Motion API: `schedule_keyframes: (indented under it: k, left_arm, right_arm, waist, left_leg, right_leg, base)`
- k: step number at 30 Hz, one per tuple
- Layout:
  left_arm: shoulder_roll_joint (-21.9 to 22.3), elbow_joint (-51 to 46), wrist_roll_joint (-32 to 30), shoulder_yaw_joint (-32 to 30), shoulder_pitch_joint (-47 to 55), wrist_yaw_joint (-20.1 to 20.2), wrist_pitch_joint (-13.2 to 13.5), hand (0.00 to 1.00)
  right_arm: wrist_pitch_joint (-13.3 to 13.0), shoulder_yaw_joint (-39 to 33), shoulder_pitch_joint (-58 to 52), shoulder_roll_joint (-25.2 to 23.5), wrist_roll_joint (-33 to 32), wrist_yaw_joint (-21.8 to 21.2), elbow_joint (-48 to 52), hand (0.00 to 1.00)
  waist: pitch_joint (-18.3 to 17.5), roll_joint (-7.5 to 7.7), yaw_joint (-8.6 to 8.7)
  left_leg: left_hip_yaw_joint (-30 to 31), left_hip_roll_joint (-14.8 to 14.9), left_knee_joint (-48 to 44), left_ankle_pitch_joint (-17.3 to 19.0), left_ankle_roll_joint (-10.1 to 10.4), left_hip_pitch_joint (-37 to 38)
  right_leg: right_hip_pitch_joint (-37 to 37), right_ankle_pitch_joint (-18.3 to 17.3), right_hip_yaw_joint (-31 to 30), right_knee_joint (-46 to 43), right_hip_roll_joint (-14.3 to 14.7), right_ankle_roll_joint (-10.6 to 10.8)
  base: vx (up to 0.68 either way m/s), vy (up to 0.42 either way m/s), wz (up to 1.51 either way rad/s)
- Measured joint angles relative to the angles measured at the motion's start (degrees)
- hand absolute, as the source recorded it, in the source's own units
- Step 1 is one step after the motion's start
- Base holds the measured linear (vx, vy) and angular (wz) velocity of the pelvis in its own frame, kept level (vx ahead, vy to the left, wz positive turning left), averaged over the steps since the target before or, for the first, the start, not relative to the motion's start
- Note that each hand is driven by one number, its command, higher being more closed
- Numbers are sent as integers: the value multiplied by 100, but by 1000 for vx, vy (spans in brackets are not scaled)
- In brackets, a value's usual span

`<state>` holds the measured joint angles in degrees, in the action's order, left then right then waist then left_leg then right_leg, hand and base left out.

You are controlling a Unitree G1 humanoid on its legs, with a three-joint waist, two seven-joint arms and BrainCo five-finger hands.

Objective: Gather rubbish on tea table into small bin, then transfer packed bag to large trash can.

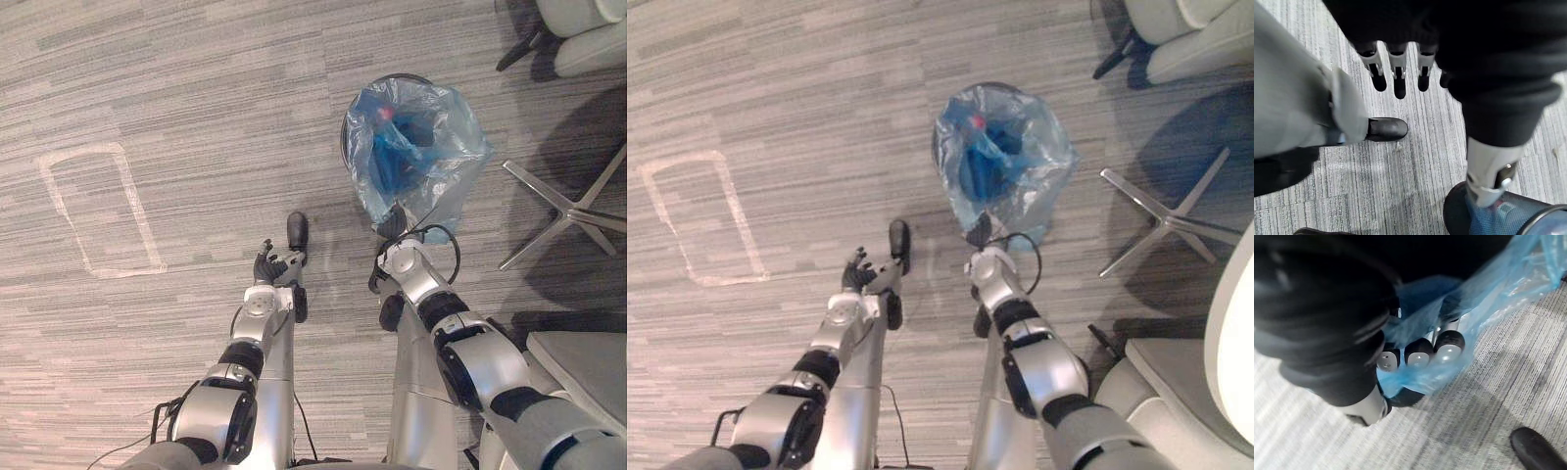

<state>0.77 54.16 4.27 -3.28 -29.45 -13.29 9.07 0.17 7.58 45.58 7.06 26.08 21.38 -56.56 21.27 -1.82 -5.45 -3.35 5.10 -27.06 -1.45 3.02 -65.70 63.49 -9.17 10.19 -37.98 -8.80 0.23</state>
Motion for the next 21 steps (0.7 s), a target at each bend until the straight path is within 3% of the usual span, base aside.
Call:
schedule_keyframes:
  k: [4,10,17,21]
  left_arm:
    - [-1,-77,-16,-7,279,5,-2,0]
    - [-4,-194,-91,-5,795,17,-98,0]
    - [-100,-290,-351,113,1548,126,-228,0]
    - [-117,-219,-480,267,1748,165,-254,0]
  right_arm:
    - [-35,200,-314,-2,-151,33,645,100]
    - [-149,464,-1371,-57,-486,109,2518,100]
    - [-198,938,-2909,-260,-496,-108,4296,100]
    - [-317,1067,-3217,-264,-485,-284,4722,100]
  waist:
    - [-10,19,22]
    - [-65,113,110]
    - [-398,551,235]
    - [-671,579,257]
  left_leg:
    - [-67,82,-5,44,-5,258]
    - [-125,198,53,208,4,1090]
    - [-340,316,410,420,82,2545]
    - [-447,302,743,429,84,3189]
  right_leg:
    - [-276,18,-28,109,78,-6]
    - [-1158,35,-64,426,224,-6]
    - [-2647,67,-179,1178,389,70]
    - [-3321,192,-256,1703,442,135]
  base:
    - [-15,-16,-12]
    - [-7,-19,-14]
    - [77,-9,-15]
    - [122,-6,-13]
